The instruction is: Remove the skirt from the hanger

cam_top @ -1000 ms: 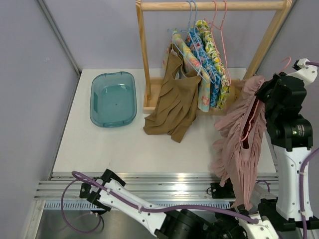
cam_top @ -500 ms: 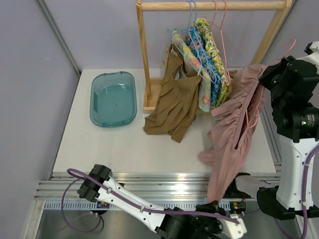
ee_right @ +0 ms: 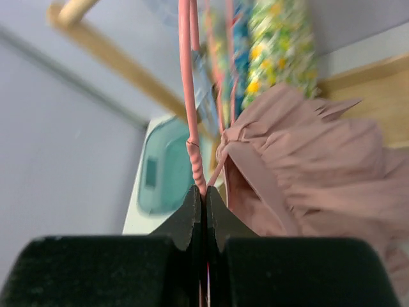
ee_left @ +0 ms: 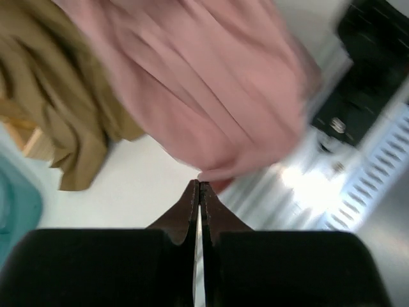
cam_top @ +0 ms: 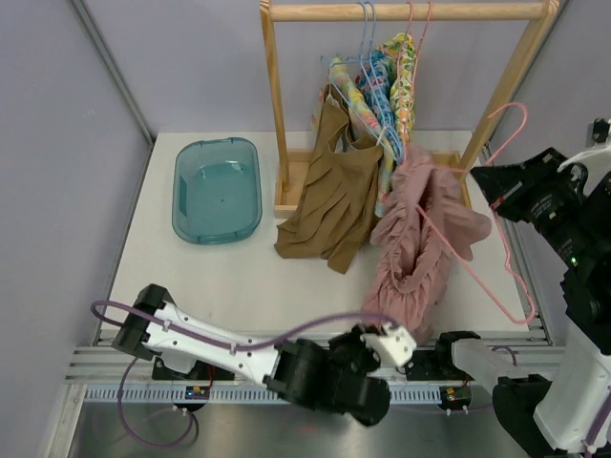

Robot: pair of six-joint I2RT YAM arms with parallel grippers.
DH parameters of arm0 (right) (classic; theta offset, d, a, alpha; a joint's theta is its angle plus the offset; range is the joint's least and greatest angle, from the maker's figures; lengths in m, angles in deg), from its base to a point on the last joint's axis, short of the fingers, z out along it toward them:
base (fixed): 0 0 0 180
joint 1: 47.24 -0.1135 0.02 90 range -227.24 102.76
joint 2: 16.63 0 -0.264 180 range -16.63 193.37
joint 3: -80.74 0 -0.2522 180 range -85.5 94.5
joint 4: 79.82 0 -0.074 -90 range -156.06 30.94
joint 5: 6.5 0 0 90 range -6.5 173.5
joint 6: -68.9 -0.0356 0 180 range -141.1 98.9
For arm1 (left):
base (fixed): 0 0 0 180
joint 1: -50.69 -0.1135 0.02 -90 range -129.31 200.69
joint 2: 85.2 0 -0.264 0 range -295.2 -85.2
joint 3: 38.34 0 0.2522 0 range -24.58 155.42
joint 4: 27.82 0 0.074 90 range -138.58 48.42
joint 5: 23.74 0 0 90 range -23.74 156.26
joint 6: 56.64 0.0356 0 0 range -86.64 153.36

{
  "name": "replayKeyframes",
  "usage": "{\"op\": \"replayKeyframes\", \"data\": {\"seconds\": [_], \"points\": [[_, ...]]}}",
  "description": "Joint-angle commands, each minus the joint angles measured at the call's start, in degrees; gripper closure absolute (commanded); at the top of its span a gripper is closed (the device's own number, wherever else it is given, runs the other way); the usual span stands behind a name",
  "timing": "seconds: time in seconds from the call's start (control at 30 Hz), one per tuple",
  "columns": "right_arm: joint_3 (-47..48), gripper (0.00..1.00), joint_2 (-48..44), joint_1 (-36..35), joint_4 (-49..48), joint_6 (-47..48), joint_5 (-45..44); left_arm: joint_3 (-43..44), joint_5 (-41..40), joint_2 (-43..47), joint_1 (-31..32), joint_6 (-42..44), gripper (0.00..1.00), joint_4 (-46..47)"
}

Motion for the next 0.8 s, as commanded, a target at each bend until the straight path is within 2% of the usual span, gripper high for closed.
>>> {"op": "replayKeyframes", "data": {"seconds": [0.0, 0.07, 0.1, 0.2, 0.27, 0.33, 0.37, 0.47, 0.5, 0.57, 0.6, 0.63, 0.67, 0.77], "points": [[-4.69, 1.0, -4.0, 0.12, 3.06, -1.91, 24.48, 5.71, -3.95, 5.77, -8.89, 4.15, 1.0, -1.43], [-7.17, 1.0, -8.57, 0.12, 1.76, -2.17, 30.05, 8.78, -7.02, 8.66, -10.41, 9.51, 1.0, -0.02], [-10.57, 1.0, -10.42, 0.03, -0.43, -3.05, 36.25, 10.18, -10.51, 9.55, -10.76, 11.09, 1.0, -0.01], [-17.43, 1.0, -17.89, 0.12, -11.32, -7.18, 44.63, 13.36, -15.81, 15.24, -10.85, 16.63, 1.0, 0.68], [-18.6, 1.0, -21.15, 0.12, -14.15, -7.1, 46.24, 10.75, -19.5, 19.21, -11.64, 26.71, 1.0, 9.18], [-18.69, 1.0, -22.12, 0.12, -13.9, -6.14, 45.99, 8.98, -19.42, 25.37, -15.23, 35.32, 1.0, 17.25], [-18.17, 1.0, -22.21, 0.12, -12.68, -4.48, 45.03, 8.97, -18.81, 27.12, -17.08, 36.76, 1.0, 18.08], [-17.99, 1.0, -22.12, 0.12, -10.83, -1.83, 40.37, 10.63, -11.8, 31.7, -27.87, 38.09, 1.0, 16.95], [-18.77, 1.0, -22.12, 0.12, -10.91, -1.48, 37.49, 12.12, -6.64, 32.23, -34.69, 38.01, 1.0, 16.6], [-21.22, 1.0, -22.91, 0.03, -11.95, -0.86, 34.66, 14.66, -1.69, 31.81, -41.93, 39.06, 1.0, 15.72], [-22.37, 1.0, -23.09, 0.12, -12.66, -0.77, 32.99, 18.16, 3.81, 30.67, -49.1, 39.23, 1.0, 15.02], [-23.43, 1.0, -23.61, 0.12, -13.27, -0.6, 32.28, 20.55, 6.39, 27.87, -52.57, 39.41, 1.0, 13.28], [-25.61, 1.0, -23.79, 0.12, -14.76, -0.25, 31.49, 22.66, 8.59, 25.76, -59.13, 39.5, 1.0, 12.82], [-28.17, 1.0, -23.79, 0.12, -16.53, 1.25, 29.47, 35.65, 18.61, 15.92, -69.09, 38.27, 1.0, 9.49]]}}
